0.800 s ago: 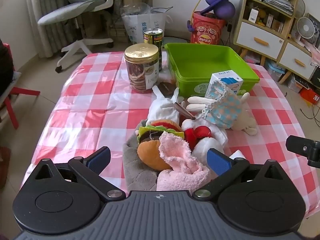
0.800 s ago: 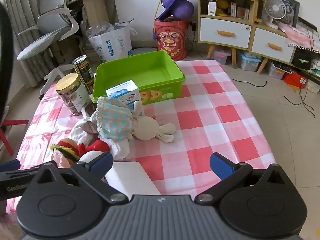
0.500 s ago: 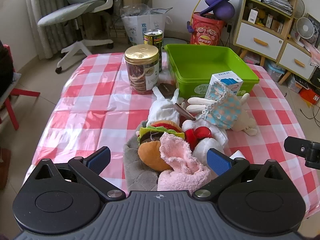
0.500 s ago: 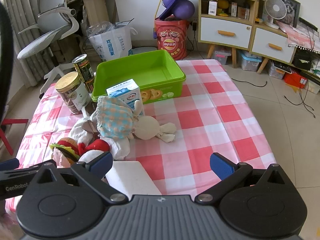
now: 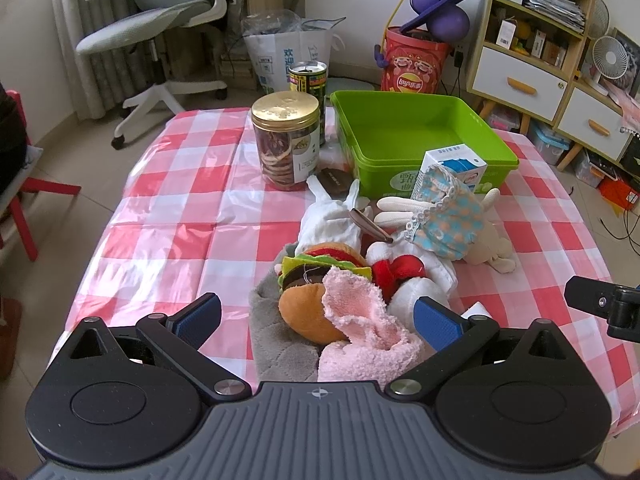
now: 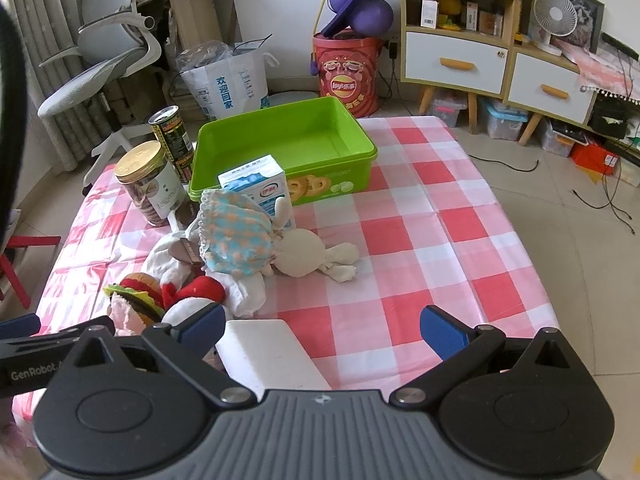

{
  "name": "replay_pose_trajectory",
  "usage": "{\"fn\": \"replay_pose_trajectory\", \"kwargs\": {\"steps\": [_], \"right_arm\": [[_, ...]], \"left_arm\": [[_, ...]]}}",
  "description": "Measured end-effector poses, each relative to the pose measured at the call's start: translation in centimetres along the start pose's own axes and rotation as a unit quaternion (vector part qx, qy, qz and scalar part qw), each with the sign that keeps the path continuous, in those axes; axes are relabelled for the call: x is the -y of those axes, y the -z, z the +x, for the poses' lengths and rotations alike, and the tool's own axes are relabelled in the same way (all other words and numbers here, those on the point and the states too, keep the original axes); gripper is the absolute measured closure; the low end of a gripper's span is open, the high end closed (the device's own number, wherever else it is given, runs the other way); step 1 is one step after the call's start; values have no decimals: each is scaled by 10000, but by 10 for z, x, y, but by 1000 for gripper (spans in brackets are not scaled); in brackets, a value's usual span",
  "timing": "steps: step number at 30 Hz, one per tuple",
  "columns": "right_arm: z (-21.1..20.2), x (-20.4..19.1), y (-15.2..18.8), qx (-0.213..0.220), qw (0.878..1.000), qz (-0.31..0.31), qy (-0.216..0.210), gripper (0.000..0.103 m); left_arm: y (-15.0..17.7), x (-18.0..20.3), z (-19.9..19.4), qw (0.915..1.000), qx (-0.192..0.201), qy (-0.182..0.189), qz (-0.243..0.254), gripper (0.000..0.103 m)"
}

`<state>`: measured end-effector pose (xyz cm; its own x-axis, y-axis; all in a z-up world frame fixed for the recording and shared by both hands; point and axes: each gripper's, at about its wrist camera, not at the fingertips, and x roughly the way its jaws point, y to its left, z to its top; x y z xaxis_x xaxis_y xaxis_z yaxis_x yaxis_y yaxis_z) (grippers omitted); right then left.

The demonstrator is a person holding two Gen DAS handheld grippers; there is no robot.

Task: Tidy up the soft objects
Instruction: 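Move both grippers toward the pile of soft toys, then grasp the pink fuzzy sock with the left gripper while the right grasps the white foam block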

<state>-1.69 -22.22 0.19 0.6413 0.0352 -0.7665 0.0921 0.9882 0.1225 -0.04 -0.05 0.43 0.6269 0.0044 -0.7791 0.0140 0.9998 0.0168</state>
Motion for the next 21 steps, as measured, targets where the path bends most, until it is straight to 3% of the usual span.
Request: {"fn": "replay_pose_trajectory", "kwargs": {"steps": [5,9,15,16,21], "right_arm": [[2,-1,0,-39,10000,-26,-76,17],[10,0,1,-221,9990,-62,-382,17],[31,9,6,-682,9921,202,-1035,17],[35,10,8,-765,9904,230,-1131,17],[47,8,16,-1071,9835,265,-1436,26]], "left_arm": [[-1,-4,-1,9999,90,40,93,5],[-3,-14,2,9994,225,60,236,5],[-1,-45,21,9959,133,886,-160,5],[-1,-48,25,9959,97,887,-111,6],[3,-69,39,9895,-327,1379,-270,12]]}}
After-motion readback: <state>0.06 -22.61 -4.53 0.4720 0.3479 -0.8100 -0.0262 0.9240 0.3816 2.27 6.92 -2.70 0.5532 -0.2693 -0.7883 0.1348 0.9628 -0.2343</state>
